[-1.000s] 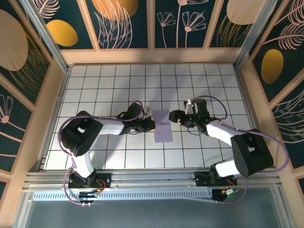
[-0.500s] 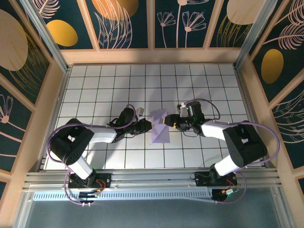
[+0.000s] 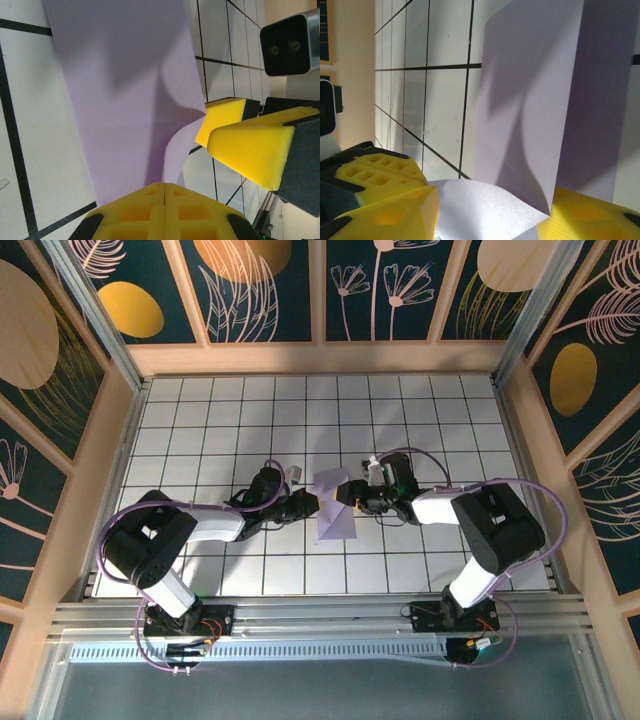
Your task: Fold a paper plane with a square sheet of paper (fold left side to right side)
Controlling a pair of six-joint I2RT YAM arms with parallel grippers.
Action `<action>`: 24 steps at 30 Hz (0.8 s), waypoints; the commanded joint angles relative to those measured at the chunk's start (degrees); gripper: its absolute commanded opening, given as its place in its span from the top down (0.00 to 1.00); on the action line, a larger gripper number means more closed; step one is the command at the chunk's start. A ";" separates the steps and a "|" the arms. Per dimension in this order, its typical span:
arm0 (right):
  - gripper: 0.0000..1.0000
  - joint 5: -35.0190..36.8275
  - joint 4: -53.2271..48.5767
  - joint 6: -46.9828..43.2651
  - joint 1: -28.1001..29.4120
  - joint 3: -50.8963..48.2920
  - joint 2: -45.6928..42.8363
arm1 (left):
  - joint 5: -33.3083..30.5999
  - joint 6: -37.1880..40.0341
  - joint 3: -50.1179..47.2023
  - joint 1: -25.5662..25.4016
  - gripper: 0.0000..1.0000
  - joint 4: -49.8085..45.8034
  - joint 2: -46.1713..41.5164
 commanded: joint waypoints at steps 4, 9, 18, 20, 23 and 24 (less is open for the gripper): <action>0.55 -0.64 2.30 0.42 0.58 0.90 0.49 | -1.33 -0.14 0.01 0.16 1.00 -0.67 -0.59; 0.66 1.38 1.33 -0.15 0.76 0.68 0.00 | -1.97 -0.23 -0.06 0.16 0.89 -1.03 -1.15; 1.00 5.27 -2.13 -2.30 0.34 1.93 -3.84 | -8.96 1.31 -0.55 0.16 0.62 -7.00 -9.04; 1.00 5.57 -2.73 -2.70 -0.32 2.56 -5.79 | -11.68 1.44 -0.75 0.15 0.53 -9.14 -12.51; 1.00 4.95 -2.65 -2.97 -1.80 3.33 -9.80 | -15.72 0.91 -1.63 0.11 0.38 -10.81 -19.15; 1.00 4.28 -2.21 -2.90 -2.37 3.68 -11.35 | -16.85 0.62 -2.00 0.11 0.32 -10.96 -21.60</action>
